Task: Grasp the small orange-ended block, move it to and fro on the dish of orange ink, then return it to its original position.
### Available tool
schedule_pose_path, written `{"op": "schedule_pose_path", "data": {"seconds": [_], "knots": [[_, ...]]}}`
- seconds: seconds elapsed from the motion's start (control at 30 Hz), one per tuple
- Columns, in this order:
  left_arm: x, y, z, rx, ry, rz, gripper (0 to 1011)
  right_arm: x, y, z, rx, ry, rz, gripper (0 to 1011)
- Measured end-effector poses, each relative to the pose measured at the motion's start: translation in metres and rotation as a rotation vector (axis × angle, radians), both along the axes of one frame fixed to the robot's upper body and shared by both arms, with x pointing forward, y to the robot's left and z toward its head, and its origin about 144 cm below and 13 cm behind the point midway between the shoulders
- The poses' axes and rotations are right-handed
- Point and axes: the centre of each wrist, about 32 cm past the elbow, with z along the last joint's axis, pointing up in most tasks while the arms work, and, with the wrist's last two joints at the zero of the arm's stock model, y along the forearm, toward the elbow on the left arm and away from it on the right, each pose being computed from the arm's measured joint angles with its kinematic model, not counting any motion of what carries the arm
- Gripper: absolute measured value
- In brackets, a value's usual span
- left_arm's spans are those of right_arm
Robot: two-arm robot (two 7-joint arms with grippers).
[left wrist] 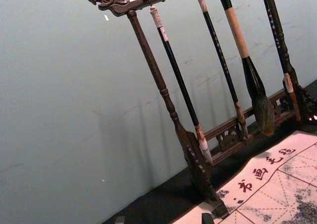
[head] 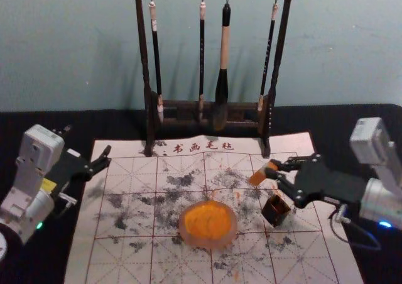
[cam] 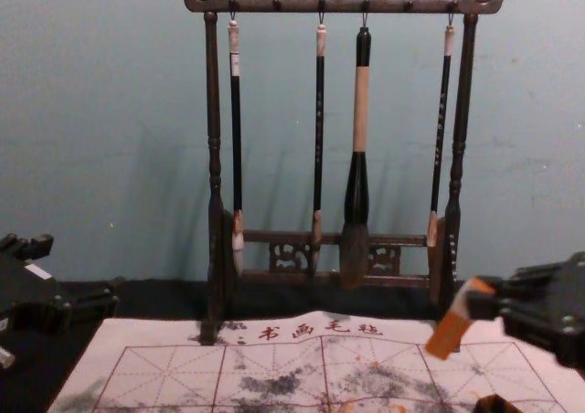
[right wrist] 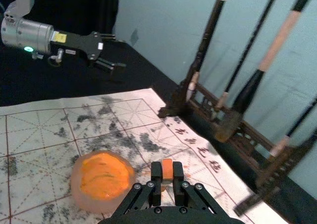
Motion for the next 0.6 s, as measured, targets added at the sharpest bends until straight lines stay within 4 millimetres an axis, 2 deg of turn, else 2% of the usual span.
{"op": "schedule_pose_path", "data": {"seconds": [0.4, 0.6], "knots": [[0.000, 0.000, 0.000, 0.000, 0.000, 0.000, 1001, 0.006, 0.038, 0.001, -0.085, 0.018, 0.081, 111], [0.000, 0.000, 0.000, 0.000, 0.000, 0.000, 1001, 0.006, 0.050, 0.000, -0.127, 0.029, 0.122, 111]]}}
